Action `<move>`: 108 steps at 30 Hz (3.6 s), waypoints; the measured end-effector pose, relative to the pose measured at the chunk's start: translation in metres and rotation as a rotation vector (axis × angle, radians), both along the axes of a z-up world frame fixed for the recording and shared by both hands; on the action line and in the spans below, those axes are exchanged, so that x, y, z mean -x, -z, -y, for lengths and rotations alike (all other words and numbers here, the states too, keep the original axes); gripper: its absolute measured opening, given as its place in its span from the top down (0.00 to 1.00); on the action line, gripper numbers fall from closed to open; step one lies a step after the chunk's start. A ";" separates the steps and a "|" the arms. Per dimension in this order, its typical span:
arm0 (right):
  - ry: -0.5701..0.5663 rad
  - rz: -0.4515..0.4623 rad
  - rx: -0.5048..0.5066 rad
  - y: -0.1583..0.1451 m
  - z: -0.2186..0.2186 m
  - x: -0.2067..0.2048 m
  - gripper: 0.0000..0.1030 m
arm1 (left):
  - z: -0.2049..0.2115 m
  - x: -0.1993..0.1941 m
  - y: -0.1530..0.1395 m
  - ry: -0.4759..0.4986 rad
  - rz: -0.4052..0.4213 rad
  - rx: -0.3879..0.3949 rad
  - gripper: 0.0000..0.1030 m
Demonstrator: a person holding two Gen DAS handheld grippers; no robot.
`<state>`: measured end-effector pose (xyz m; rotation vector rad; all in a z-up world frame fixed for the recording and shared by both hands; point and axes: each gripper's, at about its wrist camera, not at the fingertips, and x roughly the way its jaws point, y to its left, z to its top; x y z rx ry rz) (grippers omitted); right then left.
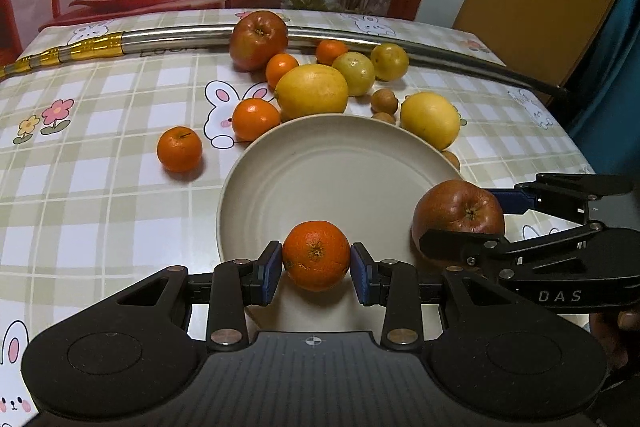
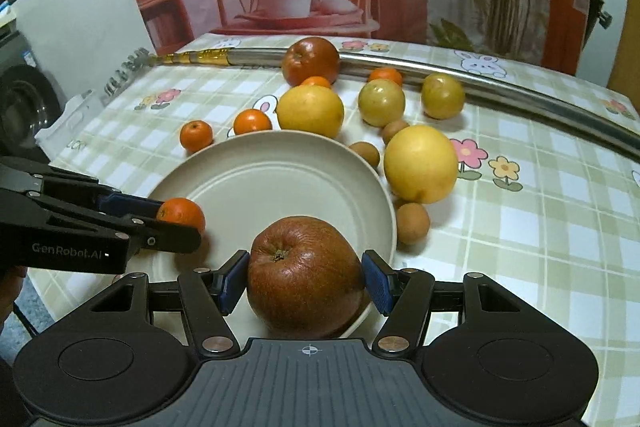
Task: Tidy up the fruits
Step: 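Carry the tangerine with the left tool while the right tool carries the apple over the plate, then open the left tool over the plate while the right tool releases the apple there, then grasp another tangerine with the left tool while the right tool reaches the yellow grapefruit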
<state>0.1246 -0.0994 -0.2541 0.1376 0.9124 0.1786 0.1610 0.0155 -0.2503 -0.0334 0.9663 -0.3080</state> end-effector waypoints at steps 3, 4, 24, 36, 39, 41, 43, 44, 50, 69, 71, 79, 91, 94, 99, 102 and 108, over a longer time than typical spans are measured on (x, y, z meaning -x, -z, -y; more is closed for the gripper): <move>0.004 0.003 -0.012 0.001 0.003 -0.001 0.45 | 0.004 0.001 0.003 0.009 0.000 -0.022 0.62; 0.002 0.003 -0.011 0.002 0.003 -0.002 0.45 | 0.005 0.001 0.004 0.011 -0.002 -0.028 0.62; 0.092 0.053 -0.122 -0.008 0.022 0.001 0.41 | 0.003 0.002 0.004 -0.040 0.031 -0.100 0.62; 0.169 0.113 -0.132 -0.025 0.043 -0.001 0.41 | 0.001 0.005 -0.011 -0.057 0.092 -0.088 0.48; 0.191 0.129 -0.124 -0.031 0.052 -0.003 0.41 | -0.006 0.002 -0.020 -0.073 0.104 -0.052 0.48; 0.208 0.139 -0.116 -0.035 0.059 -0.006 0.41 | -0.013 -0.001 -0.028 -0.093 0.105 -0.032 0.48; 0.221 0.149 -0.105 -0.039 0.064 -0.009 0.41 | -0.020 -0.006 -0.036 -0.111 0.108 -0.028 0.48; 0.229 0.154 -0.099 -0.042 0.068 -0.011 0.41 | -0.023 -0.009 -0.040 -0.119 0.109 -0.031 0.48; 0.266 0.187 -0.070 -0.056 0.085 -0.025 0.41 | -0.060 -0.039 -0.072 -0.214 0.103 -0.016 0.52; 0.315 0.133 -0.053 -0.043 0.101 -0.043 0.41 | -0.069 -0.100 -0.013 -0.184 -0.035 -0.021 0.53; 0.327 0.129 -0.062 -0.041 0.105 -0.042 0.41 | -0.064 -0.101 -0.004 -0.163 -0.043 -0.053 0.53; 0.353 0.107 -0.093 -0.032 0.112 -0.043 0.41 | -0.064 -0.111 0.010 -0.155 -0.074 -0.041 0.66; 0.326 0.052 -0.096 -0.017 0.109 -0.051 0.41 | -0.057 -0.093 -0.011 -0.136 0.010 -0.053 0.66; 0.294 0.029 -0.100 -0.010 0.102 -0.058 0.41 | -0.053 -0.085 -0.024 -0.131 0.043 -0.031 0.66; 0.243 0.014 -0.105 -0.003 0.090 -0.074 0.41 | -0.046 -0.070 -0.041 -0.127 0.091 0.002 0.66; 0.237 -0.003 -0.108 0.004 0.086 -0.083 0.41 | -0.040 -0.063 -0.047 -0.120 0.103 0.013 0.66; 0.257 -0.041 -0.162 0.021 0.087 -0.093 0.43 | -0.031 -0.057 -0.048 -0.096 0.112 0.008 0.66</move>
